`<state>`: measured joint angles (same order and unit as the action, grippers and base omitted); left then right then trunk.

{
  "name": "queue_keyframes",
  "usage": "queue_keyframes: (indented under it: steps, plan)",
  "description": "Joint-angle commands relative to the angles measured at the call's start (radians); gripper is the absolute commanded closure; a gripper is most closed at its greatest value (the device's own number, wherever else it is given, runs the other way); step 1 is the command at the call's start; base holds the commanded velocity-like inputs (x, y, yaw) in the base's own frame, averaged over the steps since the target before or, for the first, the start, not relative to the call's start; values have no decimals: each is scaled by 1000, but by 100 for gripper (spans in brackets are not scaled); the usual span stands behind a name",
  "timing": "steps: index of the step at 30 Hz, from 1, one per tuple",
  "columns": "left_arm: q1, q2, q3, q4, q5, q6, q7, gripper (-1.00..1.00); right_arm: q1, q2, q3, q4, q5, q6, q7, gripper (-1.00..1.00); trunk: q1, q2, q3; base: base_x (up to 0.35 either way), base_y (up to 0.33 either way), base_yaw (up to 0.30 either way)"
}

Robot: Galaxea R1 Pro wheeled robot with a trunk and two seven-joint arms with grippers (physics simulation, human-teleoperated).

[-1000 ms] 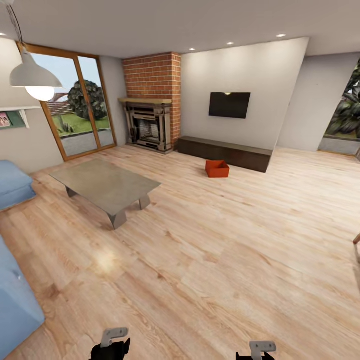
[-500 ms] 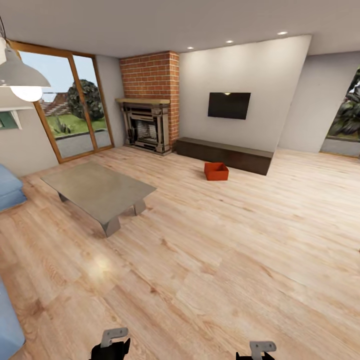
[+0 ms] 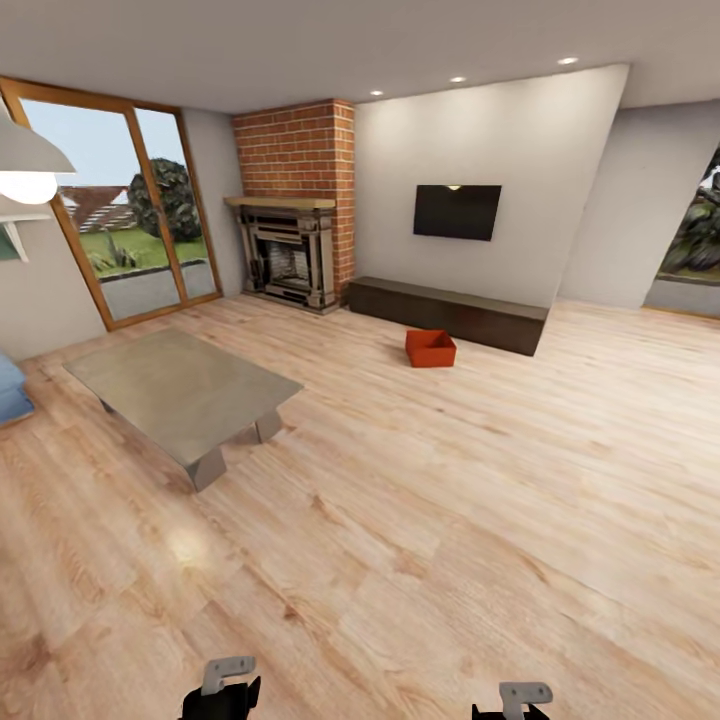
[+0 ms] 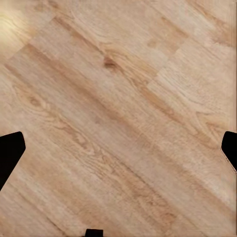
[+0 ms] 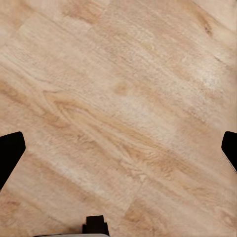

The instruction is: Move the two storage containers from the living room to the garage. In the garage, place one container on the floor and stack the other container on top of it (either order is fine).

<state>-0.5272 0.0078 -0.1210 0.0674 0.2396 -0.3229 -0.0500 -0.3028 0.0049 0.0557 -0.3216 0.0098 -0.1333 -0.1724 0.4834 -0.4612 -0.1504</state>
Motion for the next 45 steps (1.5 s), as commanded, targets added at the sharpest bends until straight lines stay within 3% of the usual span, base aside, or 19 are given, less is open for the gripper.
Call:
queue_keyframes:
  steps: [1,45]
  plan:
    - [-2,0,-8,5,10,-7,-5,-100,-1,0,6,1,1,-2,-7,-100,1,-2,-2,329,-136,0]
    - [-2,0,-8,4,10,-7,7,-100,-1,0,6,1,1,-2,-7,-100,1,-2,-2,329,-150,0]
